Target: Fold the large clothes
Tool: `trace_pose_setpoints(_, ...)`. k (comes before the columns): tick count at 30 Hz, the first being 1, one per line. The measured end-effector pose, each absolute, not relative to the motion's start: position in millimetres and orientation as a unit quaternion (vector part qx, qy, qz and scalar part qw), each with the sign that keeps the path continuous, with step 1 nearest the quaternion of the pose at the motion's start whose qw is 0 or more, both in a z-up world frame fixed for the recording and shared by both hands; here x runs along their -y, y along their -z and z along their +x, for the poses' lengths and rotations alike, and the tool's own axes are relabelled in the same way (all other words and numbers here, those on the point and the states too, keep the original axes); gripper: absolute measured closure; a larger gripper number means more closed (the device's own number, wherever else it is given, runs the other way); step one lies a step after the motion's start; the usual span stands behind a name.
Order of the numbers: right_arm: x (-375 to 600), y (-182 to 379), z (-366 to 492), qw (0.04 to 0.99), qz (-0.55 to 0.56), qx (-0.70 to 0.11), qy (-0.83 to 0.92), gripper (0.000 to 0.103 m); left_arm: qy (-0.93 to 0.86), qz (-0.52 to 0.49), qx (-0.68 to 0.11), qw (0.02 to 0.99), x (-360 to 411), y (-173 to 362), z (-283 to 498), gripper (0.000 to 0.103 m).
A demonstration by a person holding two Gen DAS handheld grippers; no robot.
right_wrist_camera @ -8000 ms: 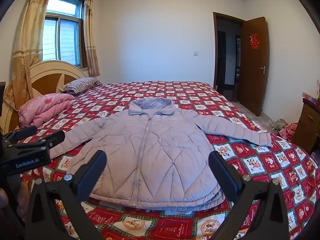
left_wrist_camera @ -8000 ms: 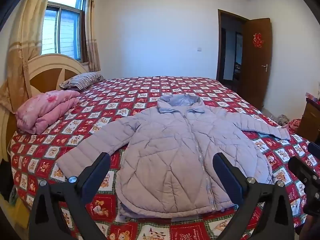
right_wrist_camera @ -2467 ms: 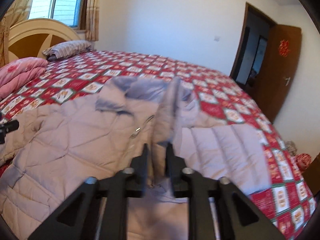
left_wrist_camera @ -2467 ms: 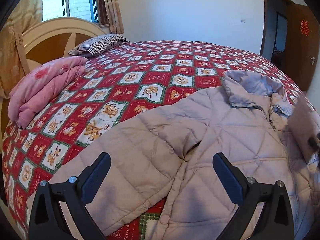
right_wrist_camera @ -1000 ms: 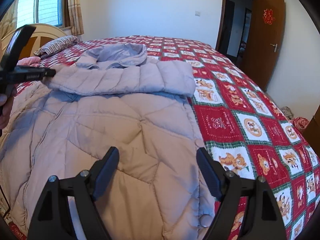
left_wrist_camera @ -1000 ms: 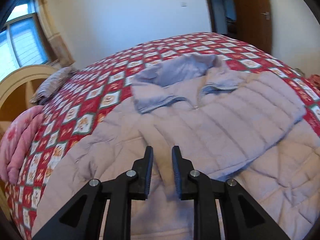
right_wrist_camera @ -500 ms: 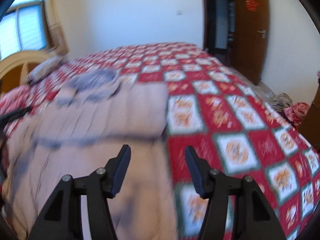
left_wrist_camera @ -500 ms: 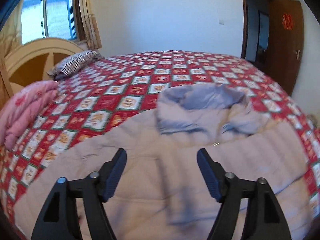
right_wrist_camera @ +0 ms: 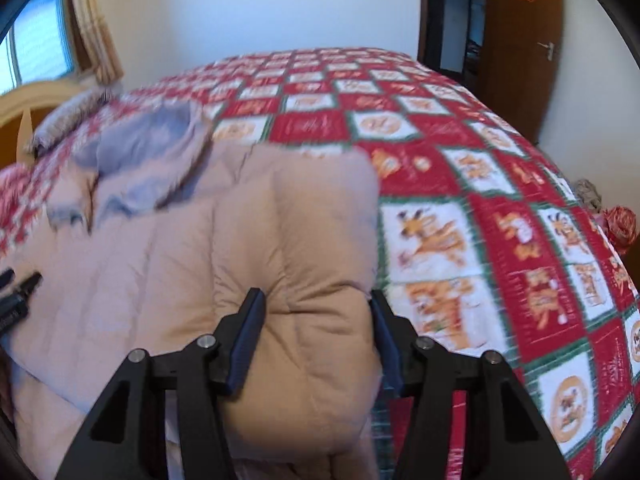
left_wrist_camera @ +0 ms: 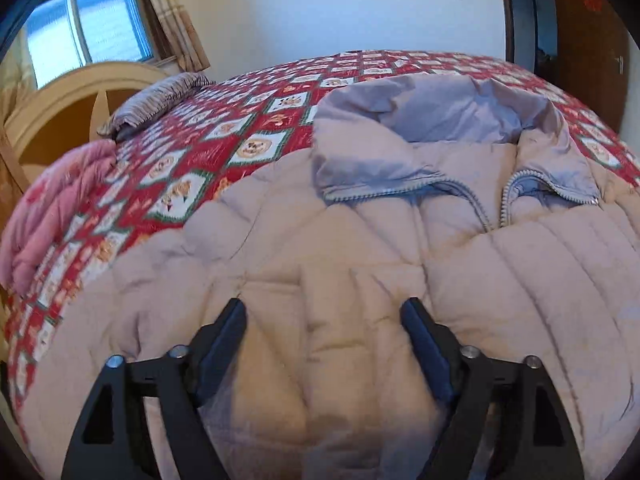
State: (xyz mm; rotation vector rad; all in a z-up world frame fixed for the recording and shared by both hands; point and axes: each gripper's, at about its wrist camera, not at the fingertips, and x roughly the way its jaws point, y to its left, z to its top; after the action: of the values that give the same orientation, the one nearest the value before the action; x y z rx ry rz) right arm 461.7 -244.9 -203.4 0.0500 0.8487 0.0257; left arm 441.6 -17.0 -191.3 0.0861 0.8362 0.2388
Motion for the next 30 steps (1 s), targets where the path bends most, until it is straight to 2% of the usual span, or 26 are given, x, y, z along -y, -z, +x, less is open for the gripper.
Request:
trace_pose_setpoints(5, 246.6, 211.7, 458.3, 0.910, 0.025, -0.413, -0.006, 0.047, -0.110, 0.015, -0.407, 0.907, 8.9, 201.8, 442.5, 0.010)
trace_pose_setpoints(10, 240.1, 215.8, 460.1, 0.909, 0.010, -0.417, 0.004, 0.045, -0.111, 0.018, -0.413, 0.904, 10.4, 202.4, 446.2, 0.009)
trace_pose_setpoints(14, 237.1, 204.7, 461.6, 0.908, -0.009, -0.419, 0.007, 0.045, -0.125, -0.002, -0.394, 0.911, -1.7, 168.6, 429.6, 0.009)
trace_pose_setpoints(17, 238.3, 175.5, 444.3, 0.924, -0.003, -0.381, 0.025, 0.045, -0.108, -0.032, -0.340, 0.934, -5.7, 134.6, 406.4, 0.009)
trace_pose_setpoints(19, 229.6, 159.3, 437.6, 0.930, 0.013, -0.366, 0.010, 0.045, -0.091, -0.038, -0.340, 0.935, 3.0, 130.2, 405.9, 0.009)
trace_pose_setpoints(22, 193.5, 151.8, 436.0, 0.928, 0.002, -0.370, -0.038, 0.045, -0.073, -0.015, -0.373, 0.925, 21.0, 145.9, 416.5, 0.009)
trace_pose_setpoints(26, 151.2, 172.7, 438.7, 0.916, -0.029, -0.392, -0.085, 0.046, -0.096, 0.045, -0.420, 0.901, 34.3, 189.6, 428.1, 0.009)
trace_pose_setpoints(30, 142.1, 209.3, 441.4, 0.905, -0.040, -0.414, -0.089, 0.045, -0.083, 0.015, -0.417, 0.905, 24.1, 198.3, 425.4, 0.006)
